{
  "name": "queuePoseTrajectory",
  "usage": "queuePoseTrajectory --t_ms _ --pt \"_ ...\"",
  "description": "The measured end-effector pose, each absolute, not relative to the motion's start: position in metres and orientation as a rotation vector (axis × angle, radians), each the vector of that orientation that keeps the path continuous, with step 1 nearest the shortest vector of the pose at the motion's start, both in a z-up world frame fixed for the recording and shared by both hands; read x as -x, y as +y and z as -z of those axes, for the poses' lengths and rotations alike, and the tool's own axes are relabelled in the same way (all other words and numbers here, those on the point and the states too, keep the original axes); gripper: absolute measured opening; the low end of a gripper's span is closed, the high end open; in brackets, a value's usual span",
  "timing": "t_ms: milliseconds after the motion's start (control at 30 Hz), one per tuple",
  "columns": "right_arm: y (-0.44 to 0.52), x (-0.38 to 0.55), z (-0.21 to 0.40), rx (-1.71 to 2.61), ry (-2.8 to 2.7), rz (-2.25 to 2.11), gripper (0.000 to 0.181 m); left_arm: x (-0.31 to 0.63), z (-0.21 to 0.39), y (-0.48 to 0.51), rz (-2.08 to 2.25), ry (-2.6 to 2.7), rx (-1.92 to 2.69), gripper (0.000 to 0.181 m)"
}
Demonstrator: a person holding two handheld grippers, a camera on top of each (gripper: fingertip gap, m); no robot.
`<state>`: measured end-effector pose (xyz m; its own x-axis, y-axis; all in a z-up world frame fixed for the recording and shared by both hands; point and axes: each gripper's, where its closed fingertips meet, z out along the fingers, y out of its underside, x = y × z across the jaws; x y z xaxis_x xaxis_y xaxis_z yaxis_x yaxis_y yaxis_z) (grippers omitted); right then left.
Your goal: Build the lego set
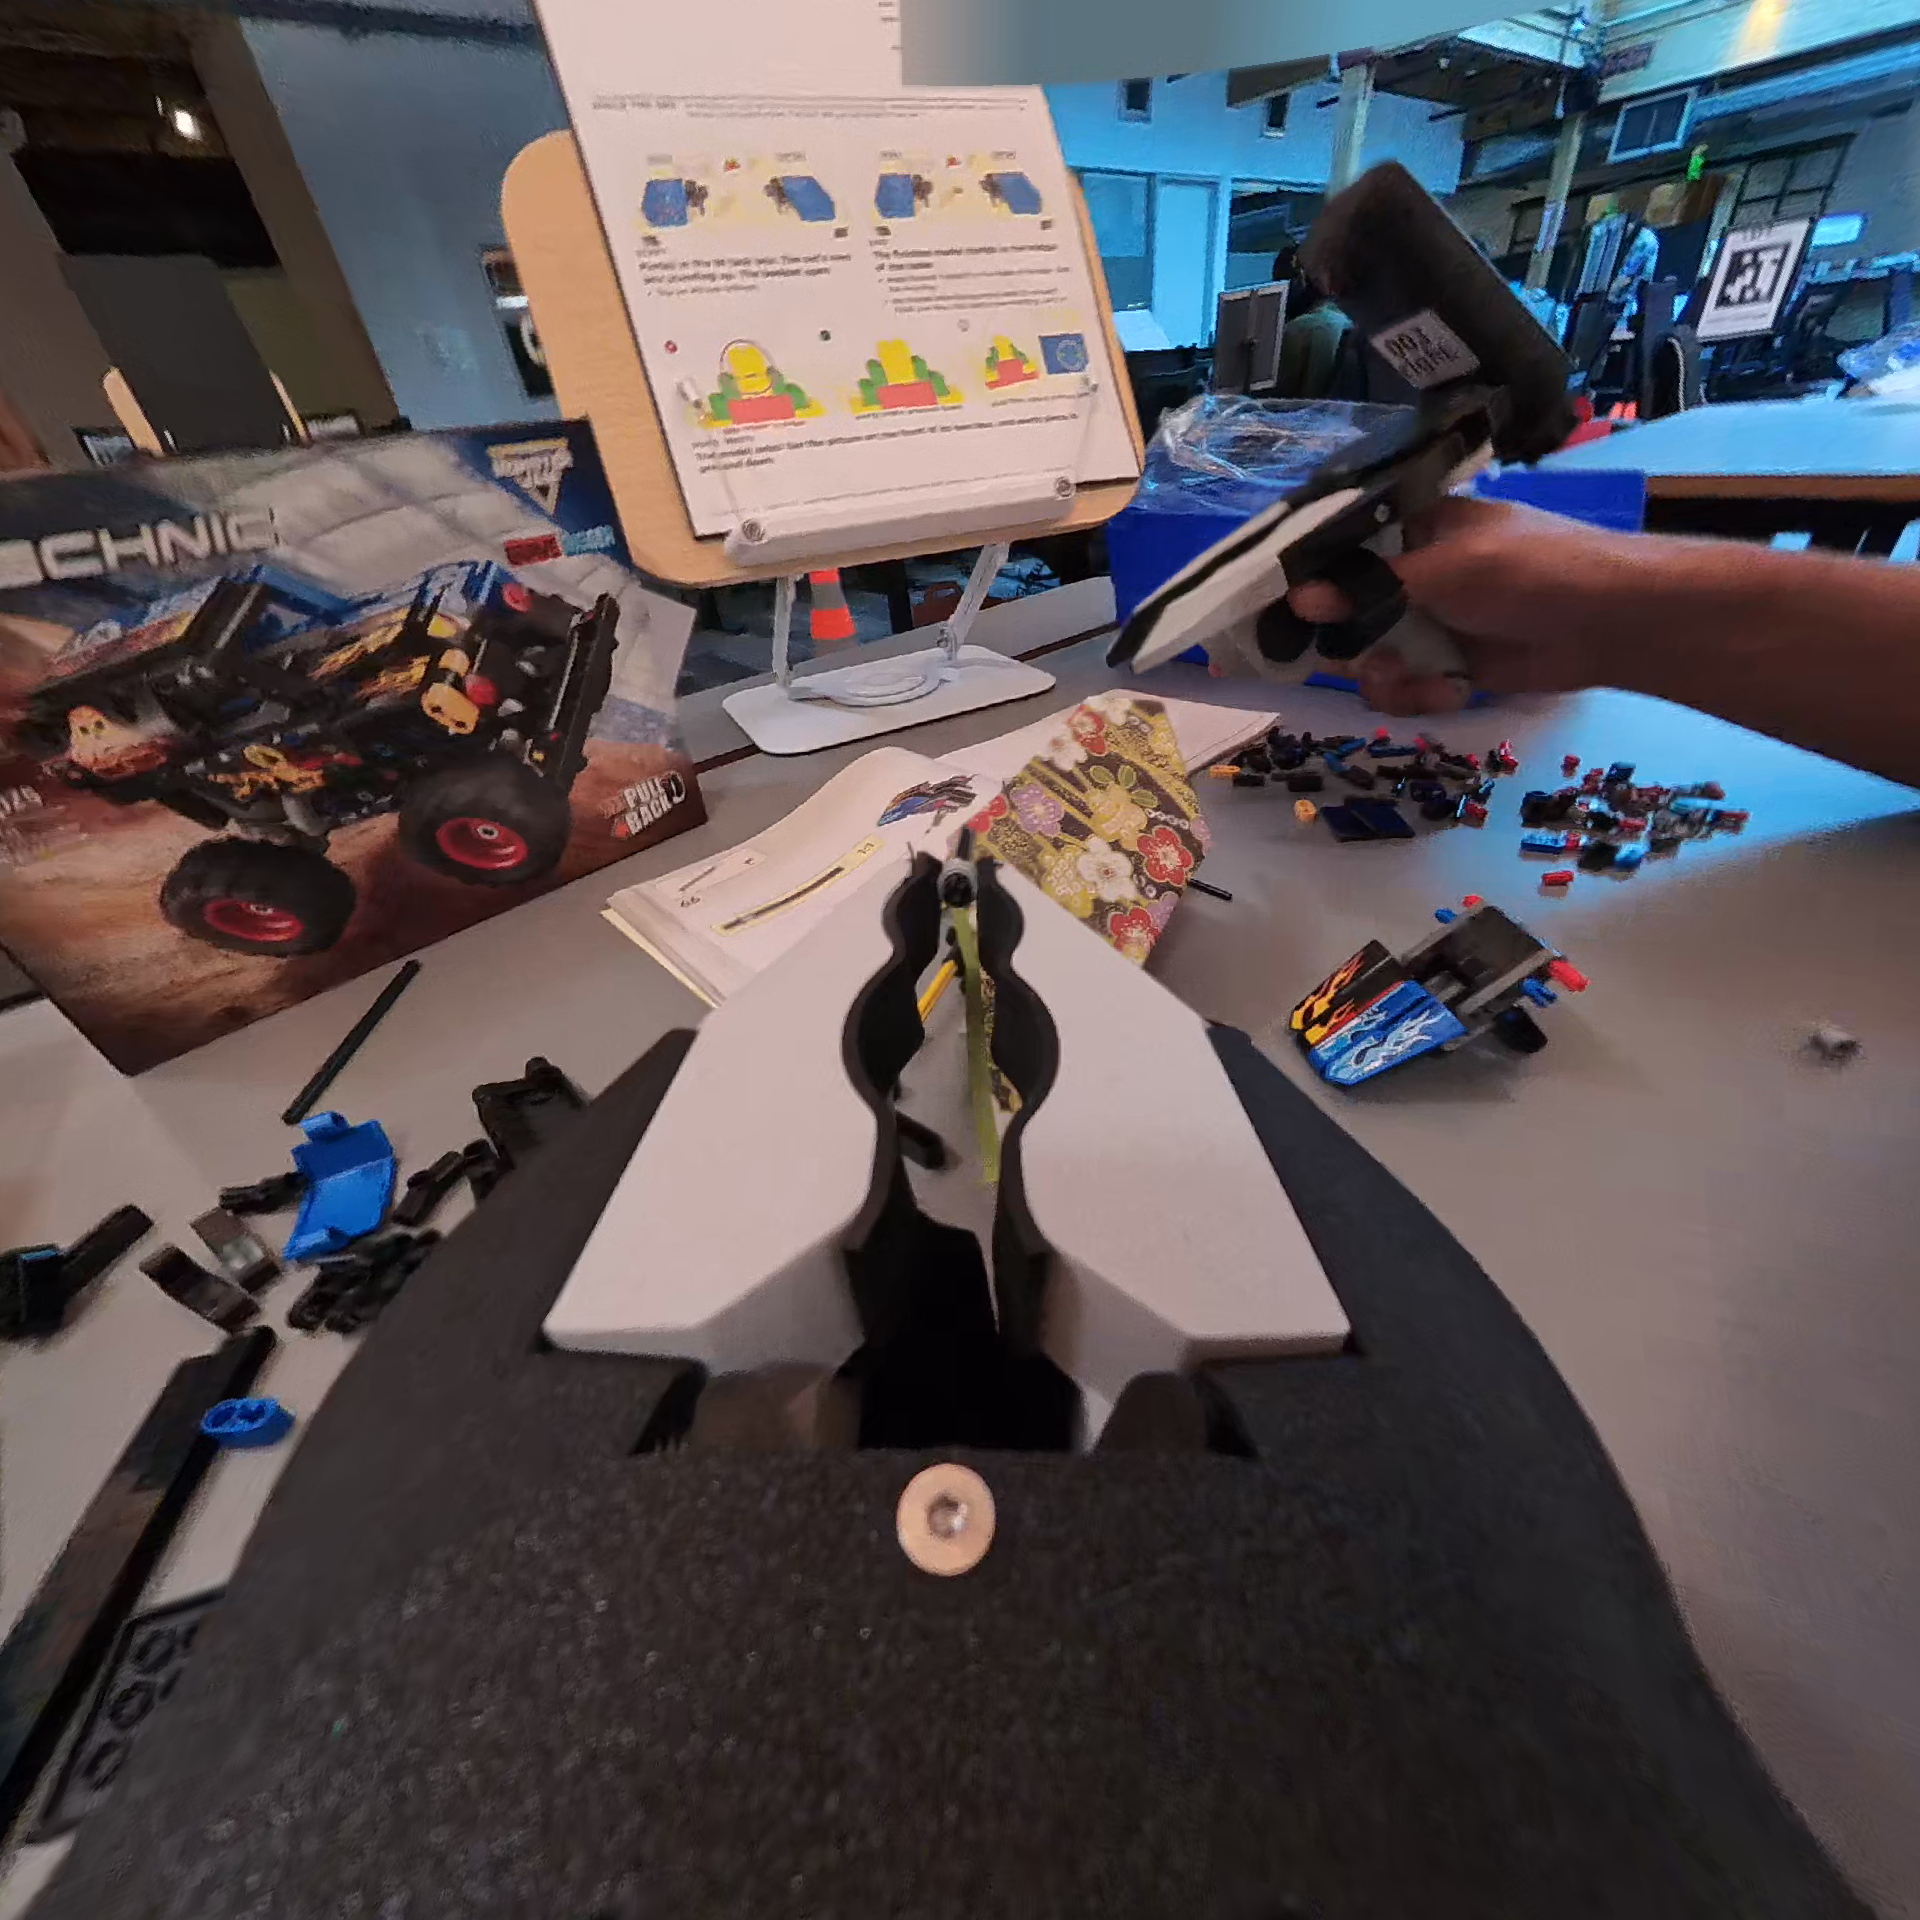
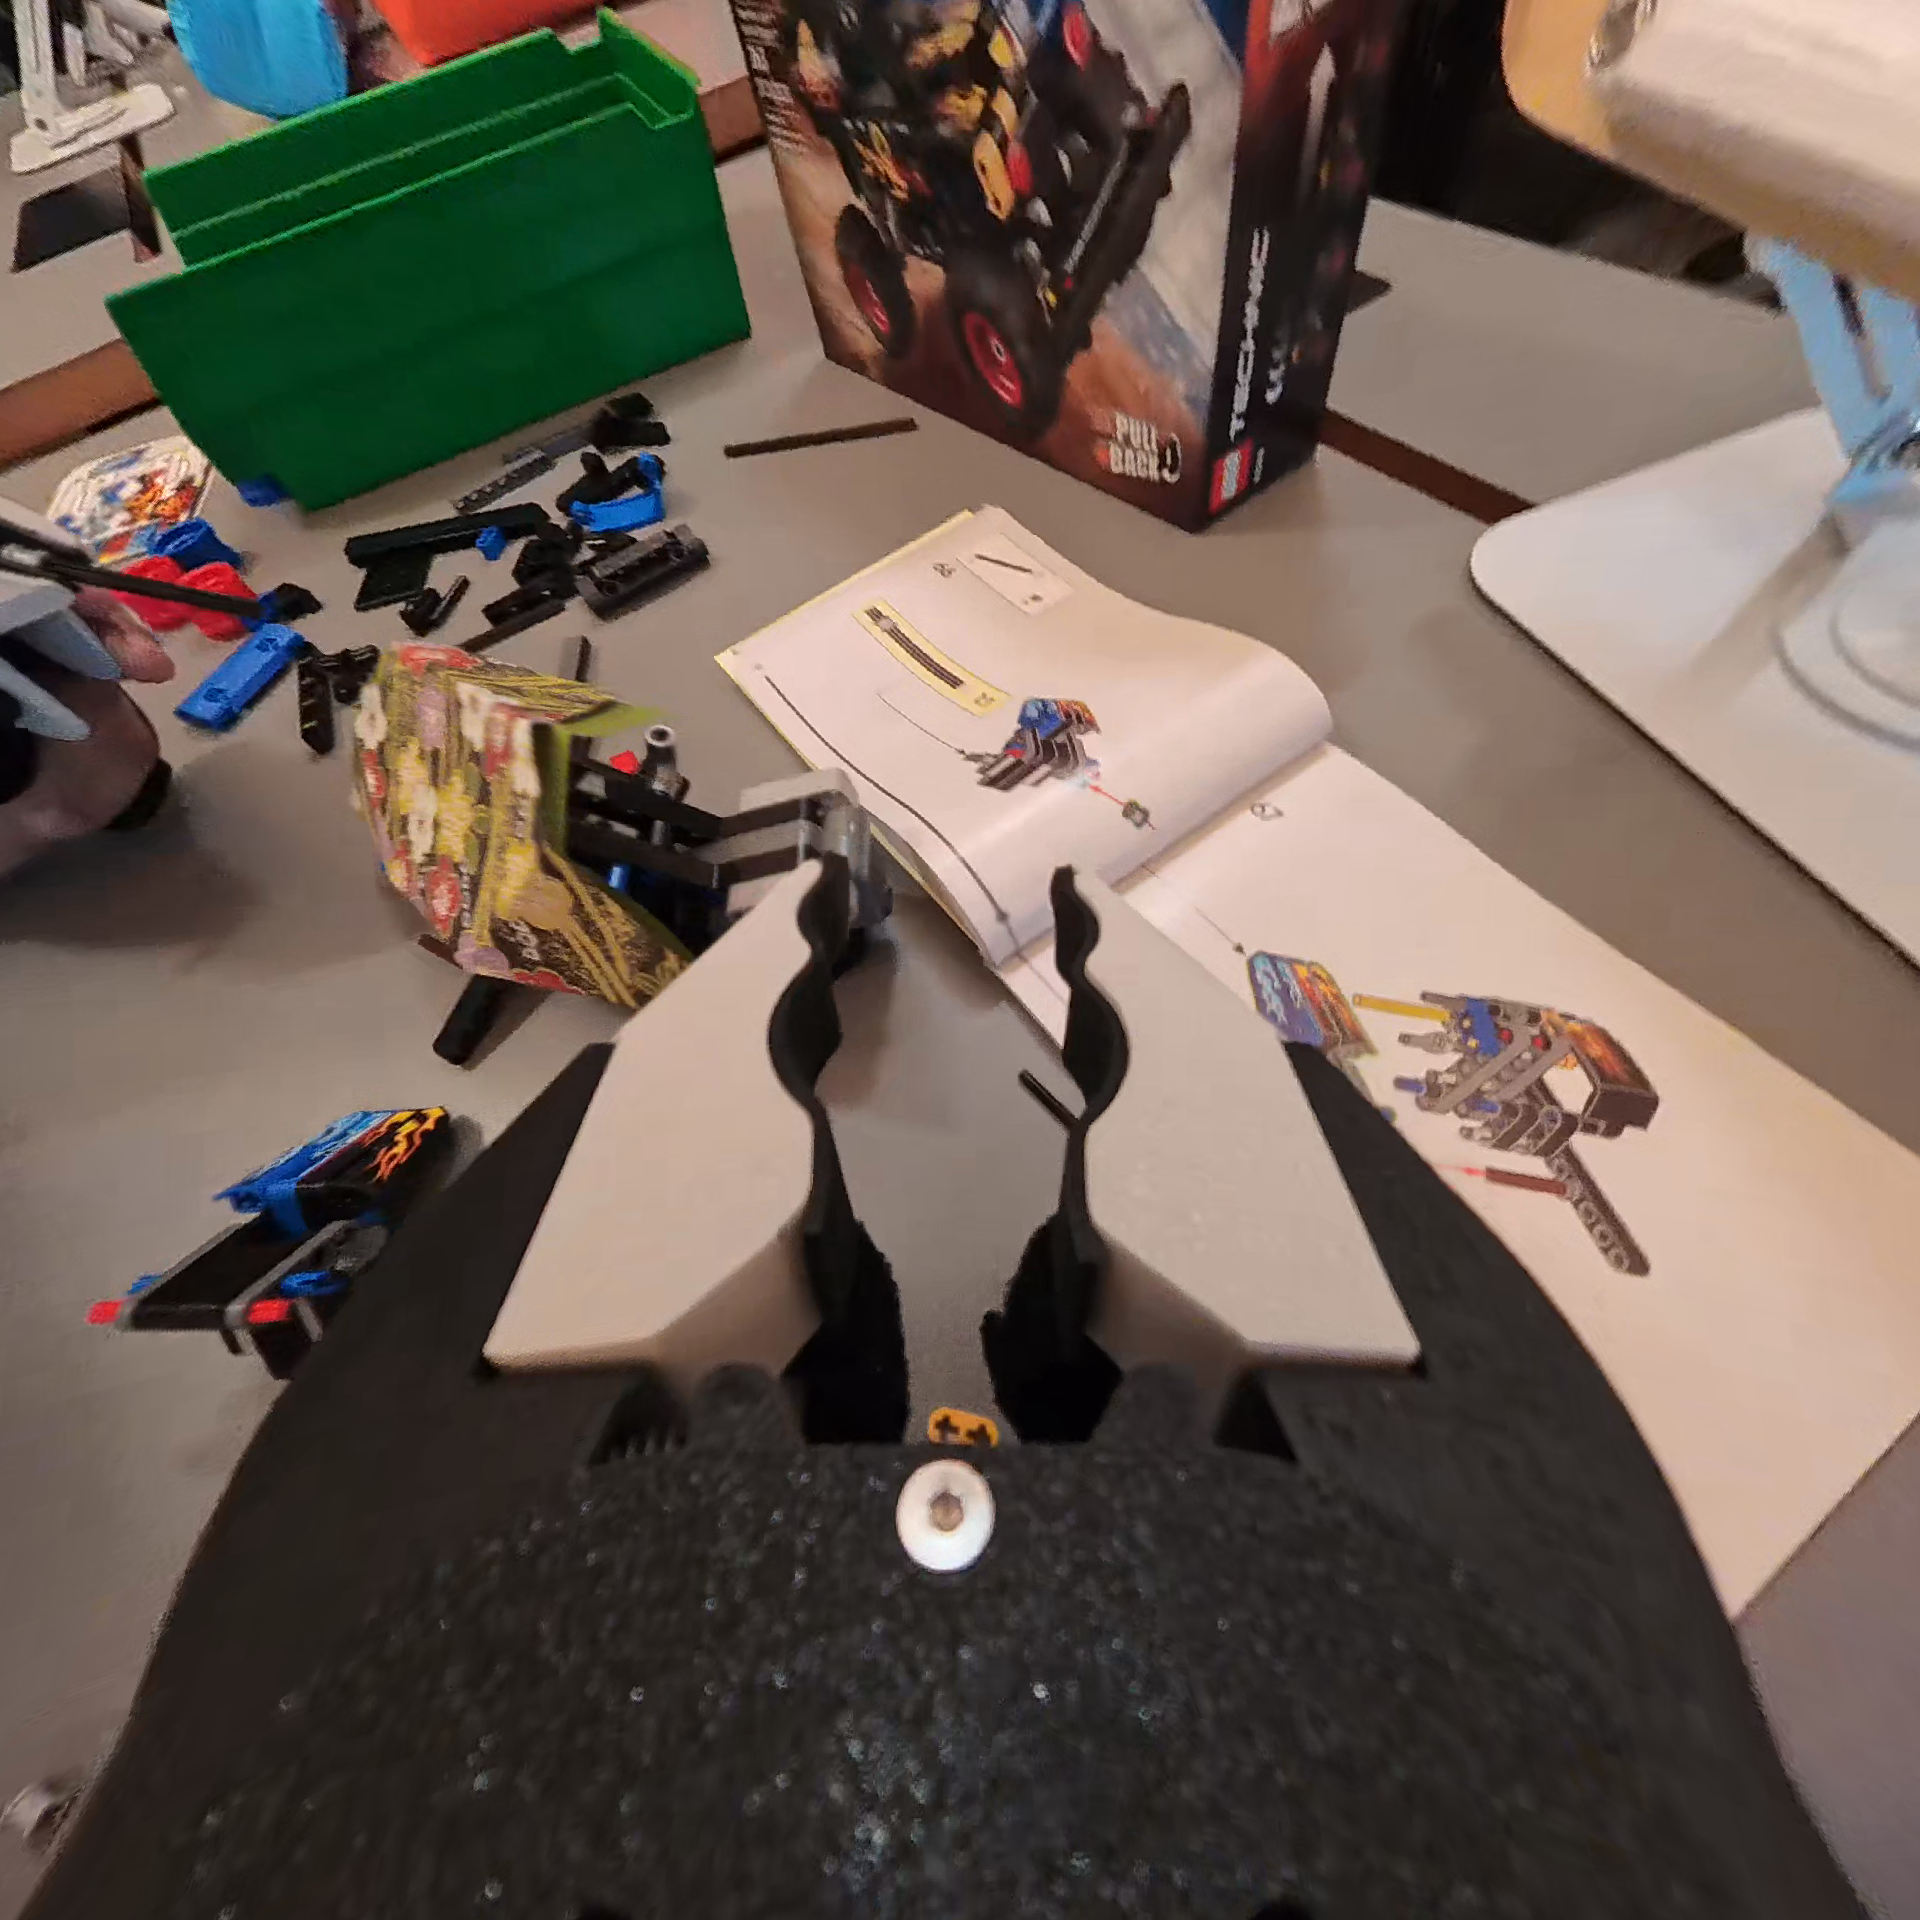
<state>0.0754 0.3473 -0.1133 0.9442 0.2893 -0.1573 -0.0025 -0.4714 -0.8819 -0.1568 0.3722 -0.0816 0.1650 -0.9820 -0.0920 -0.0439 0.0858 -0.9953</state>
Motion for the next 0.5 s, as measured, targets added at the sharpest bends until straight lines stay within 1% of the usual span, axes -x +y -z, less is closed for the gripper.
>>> queuePoseTrajectory --t_ms 167,500 --pt "0.347 -0.085 0.128 2.053 -0.156 -0.311 0.038 0.158 0.081 0.375 1.095 1.117 1.275 0.004" --pt "0.348 -0.087 0.136 2.080 -0.156 -0.301 0.037 0.153 0.086 0.366 1.027 1.176 1.237 0.005"
